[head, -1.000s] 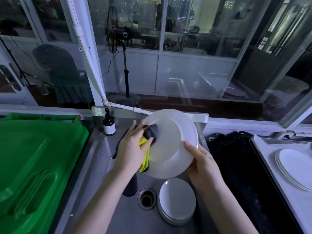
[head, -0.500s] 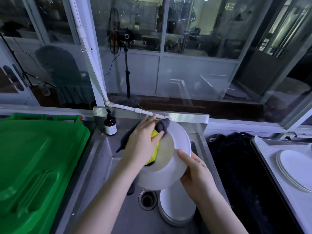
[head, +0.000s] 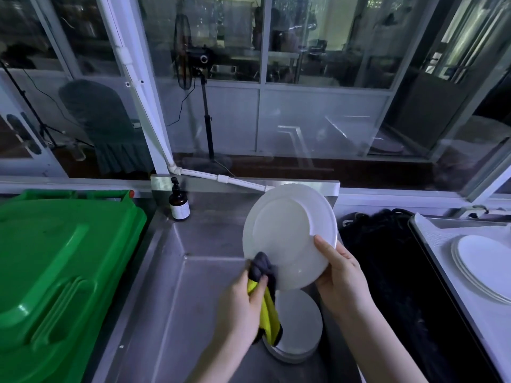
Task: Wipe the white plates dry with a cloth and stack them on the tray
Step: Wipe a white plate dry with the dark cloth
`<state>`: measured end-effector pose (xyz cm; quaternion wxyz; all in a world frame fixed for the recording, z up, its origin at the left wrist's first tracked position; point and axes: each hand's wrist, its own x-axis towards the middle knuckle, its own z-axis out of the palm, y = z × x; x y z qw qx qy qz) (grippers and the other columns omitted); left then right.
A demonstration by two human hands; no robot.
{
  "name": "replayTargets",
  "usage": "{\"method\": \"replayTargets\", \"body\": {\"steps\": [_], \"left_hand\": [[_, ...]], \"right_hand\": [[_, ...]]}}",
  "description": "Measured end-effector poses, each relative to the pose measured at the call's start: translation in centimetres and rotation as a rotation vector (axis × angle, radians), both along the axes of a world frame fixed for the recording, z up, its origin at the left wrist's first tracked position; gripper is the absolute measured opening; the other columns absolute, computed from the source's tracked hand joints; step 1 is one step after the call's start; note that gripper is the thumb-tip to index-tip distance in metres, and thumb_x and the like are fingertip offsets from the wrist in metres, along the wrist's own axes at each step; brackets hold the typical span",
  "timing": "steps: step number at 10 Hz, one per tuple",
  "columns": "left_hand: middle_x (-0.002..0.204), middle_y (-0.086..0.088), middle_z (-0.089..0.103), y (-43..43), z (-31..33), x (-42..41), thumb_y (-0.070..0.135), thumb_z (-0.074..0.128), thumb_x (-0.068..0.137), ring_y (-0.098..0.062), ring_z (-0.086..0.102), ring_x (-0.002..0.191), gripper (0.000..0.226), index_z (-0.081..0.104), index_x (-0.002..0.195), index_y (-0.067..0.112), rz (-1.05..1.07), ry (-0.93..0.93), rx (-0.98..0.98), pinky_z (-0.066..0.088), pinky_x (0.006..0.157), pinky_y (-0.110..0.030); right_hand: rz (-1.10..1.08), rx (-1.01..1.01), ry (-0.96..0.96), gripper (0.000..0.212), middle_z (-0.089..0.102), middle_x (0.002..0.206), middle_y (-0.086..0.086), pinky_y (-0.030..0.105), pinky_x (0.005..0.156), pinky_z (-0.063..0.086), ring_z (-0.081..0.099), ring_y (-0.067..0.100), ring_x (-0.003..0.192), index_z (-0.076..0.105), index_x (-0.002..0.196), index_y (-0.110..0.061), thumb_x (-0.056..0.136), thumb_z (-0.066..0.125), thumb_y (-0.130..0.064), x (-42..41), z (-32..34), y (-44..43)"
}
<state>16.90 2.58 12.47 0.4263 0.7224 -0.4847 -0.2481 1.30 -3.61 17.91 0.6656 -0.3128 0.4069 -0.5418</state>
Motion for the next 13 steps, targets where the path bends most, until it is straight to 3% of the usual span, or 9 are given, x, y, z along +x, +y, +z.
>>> {"method": "replayTargets", "body": {"steps": [2, 3, 4, 6, 7, 9, 11, 12, 13], "left_hand": [[0.054, 0.007, 0.063, -1.3, 1.6, -0.6, 0.027, 0.068, 0.087, -0.014, 0.063, 0.061, 0.018, 0.065, 0.074, 0.015, 0.155, 0.655, 0.248, 0.043, 0.050, -0.021], [0.064, -0.008, 0.047, -3.2, 2.5, 0.0, 0.010, 0.053, 0.088, -0.014, 0.048, 0.067, 0.020, 0.049, 0.069, 0.014, 0.173, 1.045, 0.290, 0.038, 0.062, -0.027], [0.069, 0.011, 0.029, -3.4, 2.9, 0.4, -0.018, 0.032, 0.075, -0.004, 0.028, 0.068, 0.047, 0.030, 0.070, 0.029, 0.288, 2.259, 0.321, 0.026, 0.058, -0.031], [0.087, 0.003, 0.071, -4.7, 3.6, -3.3, 0.042, 0.056, 0.094, -0.008, 0.067, 0.080, 0.033, 0.073, 0.078, 0.019, -0.173, 1.194, 0.266, 0.055, 0.076, -0.024], [0.093, -0.009, 0.075, -5.5, 3.1, -4.6, 0.032, 0.087, 0.050, -0.023, 0.073, 0.076, 0.047, 0.075, 0.090, 0.010, -0.131, 1.049, 0.437, 0.057, 0.068, -0.030], [0.074, -0.014, 0.070, -6.8, 3.3, -7.3, 0.014, 0.078, 0.041, -0.027, 0.066, 0.066, 0.047, 0.072, 0.086, 0.001, -0.009, 0.740, 0.398, 0.051, 0.065, -0.034], [0.068, -0.005, 0.061, -8.4, 1.6, -8.3, 0.017, 0.073, 0.041, -0.023, 0.058, 0.063, 0.035, 0.065, 0.074, 0.008, 0.030, 0.826, 0.303, 0.045, 0.059, -0.031], [0.063, -0.001, 0.064, -9.2, 0.4, -9.1, 0.008, 0.077, 0.060, -0.022, 0.061, 0.061, 0.019, 0.065, 0.075, 0.010, 0.020, 0.873, 0.282, 0.047, 0.054, -0.028], [0.059, 0.002, 0.065, -9.7, 0.1, -10.6, 0.006, 0.075, 0.065, -0.019, 0.062, 0.056, 0.014, 0.065, 0.074, 0.012, -0.011, 0.890, 0.273, 0.048, 0.052, -0.026]], "right_hand": [[0.010, -0.132, 0.152, 0.022, 0.074, 0.087, 0.015, 0.030, 0.053, 0.055, 0.070, 0.021, 0.075, 0.077, 0.091, -0.010, 0.076, 0.074, -0.026, -3.8, 0.4, 0.3], [0.067, -0.426, 0.546, 0.006, 0.067, 0.073, 0.011, 0.027, 0.059, 0.047, 0.060, 0.010, 0.070, 0.078, 0.089, -0.020, 0.087, 0.073, -0.021, -6.5, 0.8, 0.6], [0.107, -0.704, 0.995, 0.032, 0.052, 0.057, -0.021, 0.017, 0.055, 0.036, 0.046, -0.005, 0.056, 0.072, 0.082, -0.042, 0.089, 0.074, -0.011, -9.2, 0.5, 0.6], [0.213, -1.218, 1.408, 0.026, 0.073, 0.119, -0.004, 0.029, 0.076, 0.062, 0.070, 0.013, 0.108, 0.077, 0.114, -0.018, 0.093, 0.062, -0.014, -13.2, -0.4, 2.7], [0.209, -1.284, 1.503, 0.034, 0.072, 0.123, 0.001, 0.033, 0.072, 0.063, 0.069, 0.020, 0.112, 0.076, 0.115, -0.014, 0.085, 0.069, 0.002, -14.7, -1.5, 3.1], [0.119, -1.320, 1.606, 0.035, 0.071, 0.121, 0.001, 0.032, 0.076, 0.060, 0.068, 0.019, 0.113, 0.074, 0.113, -0.012, 0.100, 0.042, -0.005, -15.4, -2.2, 3.9], [0.074, -0.920, 1.737, 0.057, 0.059, 0.142, 0.001, 0.055, 0.111, 0.040, 0.054, 0.026, 0.134, 0.067, 0.129, -0.018, 0.075, 0.086, -0.023, -15.3, -2.1, 4.7], [0.017, -0.524, 1.548, 0.082, 0.032, 0.160, -0.005, 0.042, 0.122, 0.021, 0.026, 0.014, 0.150, 0.042, 0.149, -0.030, 0.079, 0.084, -0.030, -17.5, -1.6, 5.5], [-0.193, -0.107, 0.966, 0.066, 0.055, 0.144, -0.008, 0.033, 0.111, 0.040, 0.050, 0.006, 0.133, 0.046, 0.148, -0.027, 0.089, 0.075, -0.026, -19.6, -0.5, 6.5]]}}
